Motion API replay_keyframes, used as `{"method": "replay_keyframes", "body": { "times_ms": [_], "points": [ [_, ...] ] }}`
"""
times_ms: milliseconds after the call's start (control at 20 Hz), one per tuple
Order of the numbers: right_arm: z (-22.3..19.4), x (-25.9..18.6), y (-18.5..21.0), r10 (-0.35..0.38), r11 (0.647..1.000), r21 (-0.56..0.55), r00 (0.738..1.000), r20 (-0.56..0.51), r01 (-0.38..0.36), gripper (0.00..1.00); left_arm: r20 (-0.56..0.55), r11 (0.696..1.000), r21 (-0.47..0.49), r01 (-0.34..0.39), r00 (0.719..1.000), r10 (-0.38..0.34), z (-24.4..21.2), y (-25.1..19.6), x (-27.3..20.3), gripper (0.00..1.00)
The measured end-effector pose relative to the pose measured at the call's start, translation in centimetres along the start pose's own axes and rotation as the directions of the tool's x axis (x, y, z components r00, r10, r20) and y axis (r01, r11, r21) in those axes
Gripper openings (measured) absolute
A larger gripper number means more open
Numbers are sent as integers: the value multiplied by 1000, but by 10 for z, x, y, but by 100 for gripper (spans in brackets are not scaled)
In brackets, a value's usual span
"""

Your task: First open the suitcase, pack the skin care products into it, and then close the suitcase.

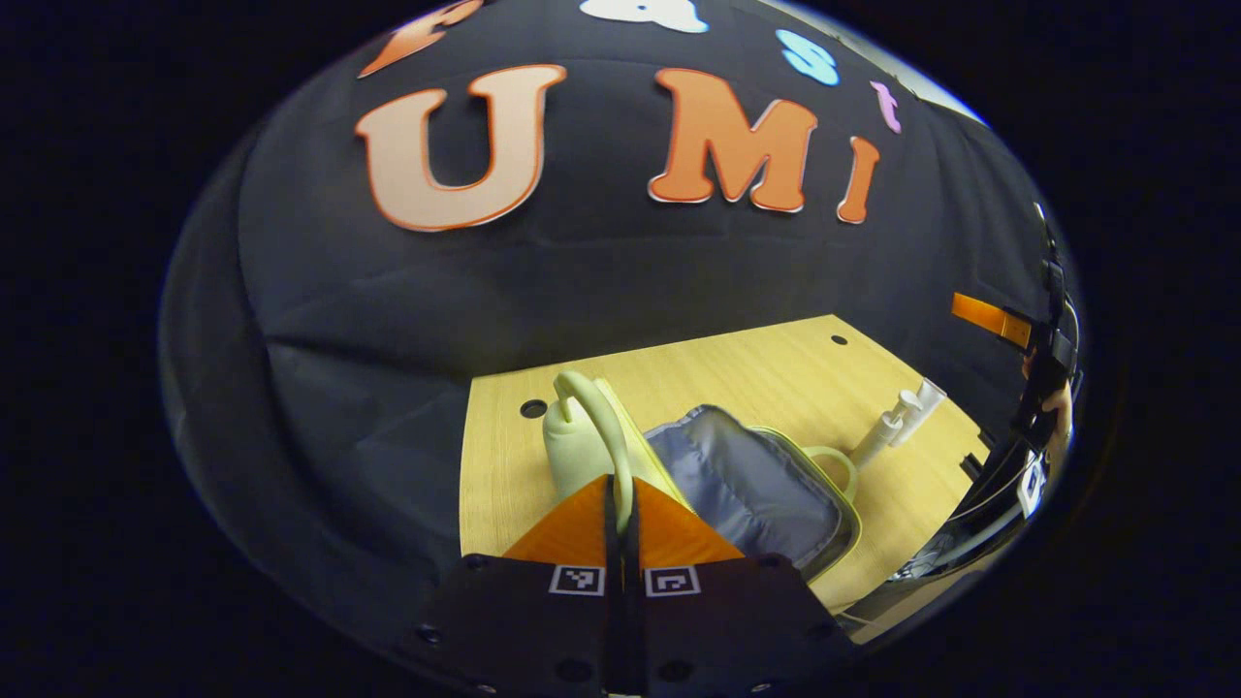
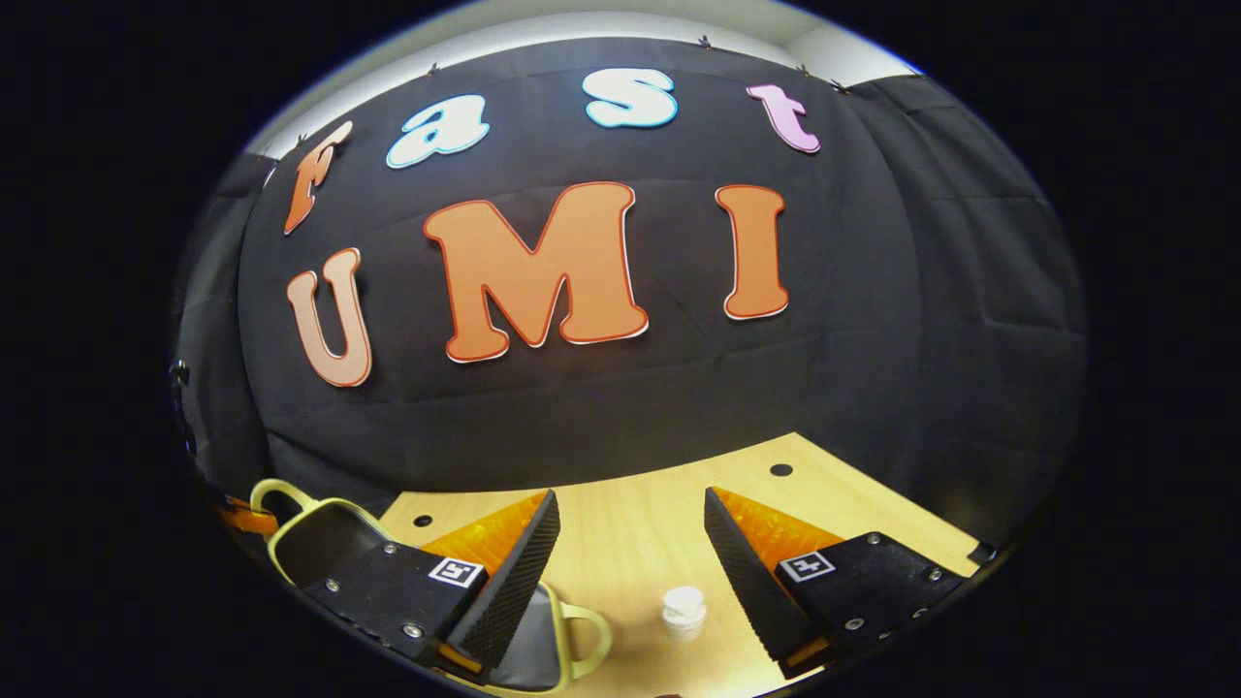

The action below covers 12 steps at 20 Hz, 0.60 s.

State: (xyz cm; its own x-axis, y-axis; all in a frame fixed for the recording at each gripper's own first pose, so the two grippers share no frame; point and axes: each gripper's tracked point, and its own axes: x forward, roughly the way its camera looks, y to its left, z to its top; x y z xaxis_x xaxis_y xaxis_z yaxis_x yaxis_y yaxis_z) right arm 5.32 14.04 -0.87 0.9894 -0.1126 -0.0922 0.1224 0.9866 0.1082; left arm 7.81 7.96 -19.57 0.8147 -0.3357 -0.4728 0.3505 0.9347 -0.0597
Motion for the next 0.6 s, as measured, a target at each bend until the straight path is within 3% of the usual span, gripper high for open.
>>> {"method": "replay_keyframes", "body": {
  "times_ms": [200, 600],
  "points": [
    [0, -9, 28, 19, 999, 31, 1000, 13, -20, 95, -3, 987, -158, 29, 1000, -30, -46, 73, 8, 1],
    [-8, -23, 32, 17, 1000, 9, 1000, -5, -17, 95, -147, 935, -354, -30, 989, -24, -173, 128, 47, 1]
  ]
}}
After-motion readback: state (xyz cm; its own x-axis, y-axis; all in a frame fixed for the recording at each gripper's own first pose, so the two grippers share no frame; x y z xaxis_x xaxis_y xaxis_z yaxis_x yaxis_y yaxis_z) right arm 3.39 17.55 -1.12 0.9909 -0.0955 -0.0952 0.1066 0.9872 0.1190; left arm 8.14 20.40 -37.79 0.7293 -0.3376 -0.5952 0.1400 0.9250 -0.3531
